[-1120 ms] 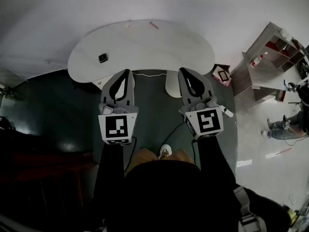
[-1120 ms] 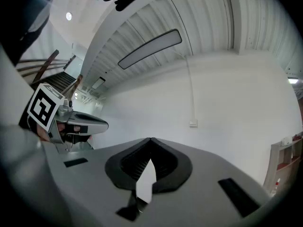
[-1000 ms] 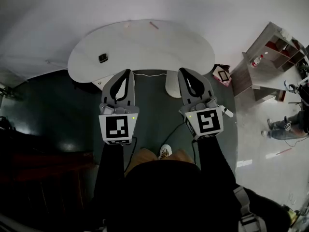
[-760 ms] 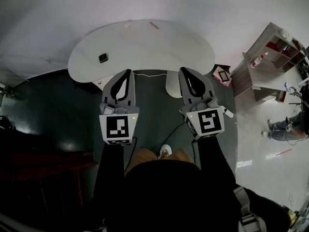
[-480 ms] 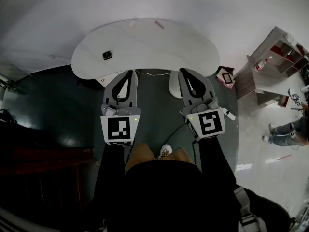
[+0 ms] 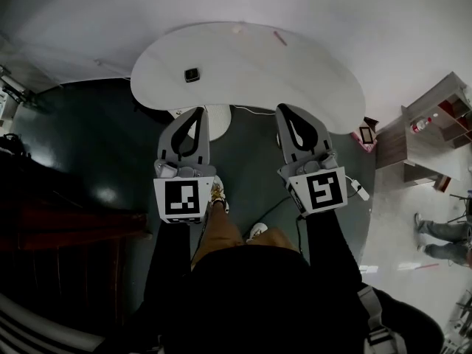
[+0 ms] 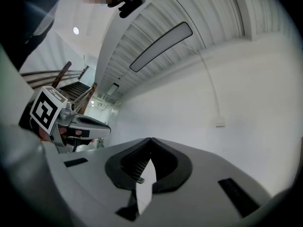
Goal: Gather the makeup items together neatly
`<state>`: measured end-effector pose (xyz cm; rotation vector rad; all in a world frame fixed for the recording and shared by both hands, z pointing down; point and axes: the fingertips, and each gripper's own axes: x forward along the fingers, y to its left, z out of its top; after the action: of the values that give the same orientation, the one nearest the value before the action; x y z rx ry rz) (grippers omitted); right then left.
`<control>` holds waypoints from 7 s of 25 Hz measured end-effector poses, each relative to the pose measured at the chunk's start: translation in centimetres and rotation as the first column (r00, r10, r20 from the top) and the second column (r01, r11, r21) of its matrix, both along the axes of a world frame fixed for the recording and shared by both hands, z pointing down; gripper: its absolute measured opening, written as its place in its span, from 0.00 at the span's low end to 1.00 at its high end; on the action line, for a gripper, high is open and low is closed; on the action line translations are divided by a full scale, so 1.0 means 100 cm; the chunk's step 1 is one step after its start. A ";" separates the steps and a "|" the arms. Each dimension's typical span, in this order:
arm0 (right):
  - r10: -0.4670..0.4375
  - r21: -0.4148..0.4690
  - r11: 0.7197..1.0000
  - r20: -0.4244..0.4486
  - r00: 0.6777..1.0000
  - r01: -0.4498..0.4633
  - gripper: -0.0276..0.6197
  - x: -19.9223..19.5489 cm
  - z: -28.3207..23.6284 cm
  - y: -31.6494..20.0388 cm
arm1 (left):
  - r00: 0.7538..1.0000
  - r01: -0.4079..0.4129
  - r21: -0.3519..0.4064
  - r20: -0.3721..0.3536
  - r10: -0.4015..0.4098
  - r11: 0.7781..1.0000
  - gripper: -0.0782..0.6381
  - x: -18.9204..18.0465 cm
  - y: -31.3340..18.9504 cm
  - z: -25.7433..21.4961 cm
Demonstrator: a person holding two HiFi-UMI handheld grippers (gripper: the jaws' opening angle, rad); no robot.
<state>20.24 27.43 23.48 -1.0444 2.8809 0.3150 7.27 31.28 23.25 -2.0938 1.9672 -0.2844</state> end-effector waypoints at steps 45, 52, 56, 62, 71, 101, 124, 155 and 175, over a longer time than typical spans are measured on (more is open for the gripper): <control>-0.148 -0.054 0.988 -0.132 0.980 0.142 0.08 -0.326 0.028 -0.229 | 0.999 -0.007 -0.008 -0.048 0.006 1.000 0.13 -0.287 -0.224 0.021; -0.323 -0.138 0.946 -0.313 0.893 0.294 0.09 -0.362 0.086 -0.236 | 0.999 0.045 -0.036 -0.028 -0.046 0.998 0.13 -0.295 -0.231 0.032; -0.438 -0.240 0.898 -0.390 0.810 0.370 0.27 -0.382 0.131 -0.240 | 0.997 0.076 -0.048 -0.025 -0.077 0.996 0.13 -0.303 -0.231 0.036; -0.585 -0.348 0.810 -0.539 0.606 0.472 0.36 -0.402 0.209 -0.239 | 0.992 0.122 -0.069 -0.029 -0.124 0.990 0.13 -0.316 -0.225 0.044; -0.676 -0.495 0.700 -0.691 0.256 0.514 0.48 -0.405 0.316 -0.234 | 0.984 0.175 -0.112 -0.027 -0.179 0.978 0.13 -0.328 -0.217 0.053; -0.765 -0.701 0.636 -0.516 0.386 0.322 0.55 -0.374 0.370 -0.273 | 0.984 0.176 -0.184 0.020 -0.175 0.967 0.13 -0.312 -0.256 0.079; -0.354 -0.753 0.659 -0.318 0.880 -0.007 0.55 -0.194 0.320 -0.365 | 0.984 -0.158 -0.164 -0.107 0.141 0.974 0.13 -0.146 -0.371 0.080; 0.193 -0.830 0.365 -0.376 0.906 -0.422 0.55 -0.133 0.397 -0.419 | 0.932 -0.352 -0.217 -0.167 0.321 0.910 0.13 -0.134 -0.422 0.097; 0.382 -0.821 0.249 -0.404 0.831 -0.514 0.55 -0.118 0.396 -0.430 | 0.935 -0.336 -0.220 -0.198 0.295 0.916 0.13 -0.146 -0.433 0.106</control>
<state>8.40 -15.54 63.11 -2.0389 2.6178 -1.4915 -7.29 -12.04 33.89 -2.6325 1.7052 -0.3212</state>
